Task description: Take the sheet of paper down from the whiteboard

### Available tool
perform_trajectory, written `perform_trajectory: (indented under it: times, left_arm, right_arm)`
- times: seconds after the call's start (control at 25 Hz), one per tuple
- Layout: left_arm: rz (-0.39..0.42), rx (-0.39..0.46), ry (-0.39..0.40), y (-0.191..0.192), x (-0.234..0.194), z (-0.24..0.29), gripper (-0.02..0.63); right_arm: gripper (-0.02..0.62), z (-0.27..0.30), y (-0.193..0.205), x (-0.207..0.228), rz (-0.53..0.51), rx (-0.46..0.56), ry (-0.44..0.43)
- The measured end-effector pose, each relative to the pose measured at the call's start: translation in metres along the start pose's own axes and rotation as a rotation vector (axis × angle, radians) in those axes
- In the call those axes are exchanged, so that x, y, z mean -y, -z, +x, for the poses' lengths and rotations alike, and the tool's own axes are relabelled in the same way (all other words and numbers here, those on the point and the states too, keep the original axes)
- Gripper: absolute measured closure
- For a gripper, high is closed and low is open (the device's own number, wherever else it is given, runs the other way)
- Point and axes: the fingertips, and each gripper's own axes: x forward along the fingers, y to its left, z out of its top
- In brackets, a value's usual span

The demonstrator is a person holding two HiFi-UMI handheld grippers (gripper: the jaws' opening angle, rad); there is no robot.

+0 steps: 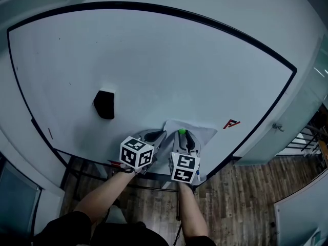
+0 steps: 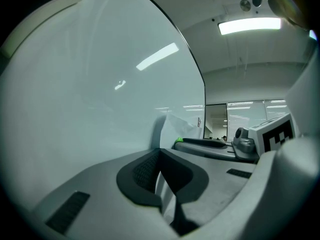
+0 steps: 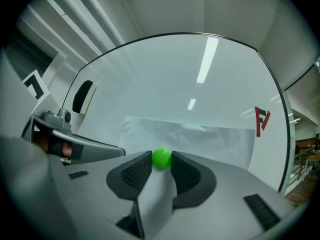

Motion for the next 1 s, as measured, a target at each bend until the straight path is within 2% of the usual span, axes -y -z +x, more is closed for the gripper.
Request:
perform_trajectory:
  times: [1.0]
  left_arm:
    - [-0.015, -0.003, -0.006, 0.007, -0.016, -0.018, 0.588]
  right_arm:
    - [0.463, 0.002, 0.008, -0.005, 0.027, -0.014, -0.002]
